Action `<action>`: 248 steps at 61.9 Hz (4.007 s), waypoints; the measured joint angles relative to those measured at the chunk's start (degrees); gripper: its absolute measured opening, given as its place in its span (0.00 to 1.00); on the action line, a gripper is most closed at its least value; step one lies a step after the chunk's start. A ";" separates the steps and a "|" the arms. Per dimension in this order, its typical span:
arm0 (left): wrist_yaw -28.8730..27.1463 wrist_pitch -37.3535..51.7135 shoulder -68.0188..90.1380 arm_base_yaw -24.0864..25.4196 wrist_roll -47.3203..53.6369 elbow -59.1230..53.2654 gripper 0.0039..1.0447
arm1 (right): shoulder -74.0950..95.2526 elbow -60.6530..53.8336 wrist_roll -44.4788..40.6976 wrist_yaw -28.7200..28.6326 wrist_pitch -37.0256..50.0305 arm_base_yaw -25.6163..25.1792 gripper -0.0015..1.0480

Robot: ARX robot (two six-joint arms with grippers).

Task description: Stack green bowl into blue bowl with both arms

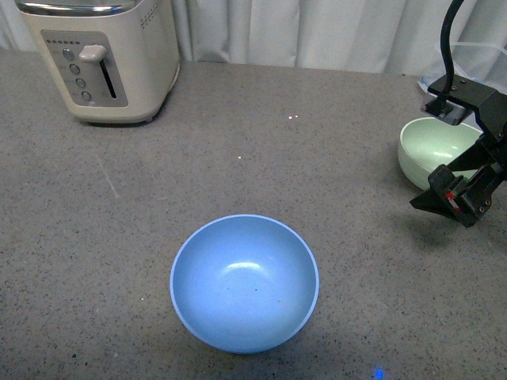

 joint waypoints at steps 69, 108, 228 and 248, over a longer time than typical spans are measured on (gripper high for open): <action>0.00 0.00 0.00 0.00 0.00 0.00 0.94 | -10.10 -5.90 -10.34 -3.54 -3.28 5.05 0.02; 0.00 0.00 0.00 0.00 0.00 0.00 0.94 | -28.65 -19.80 -17.97 -10.32 -7.67 30.34 0.02; -0.02 -0.04 0.00 0.00 0.02 0.00 0.94 | -51.10 -59.65 45.68 28.87 44.68 11.74 0.73; -0.02 -0.11 -0.09 0.00 0.02 0.00 0.94 | -70.47 -64.43 41.03 24.79 55.60 6.75 0.19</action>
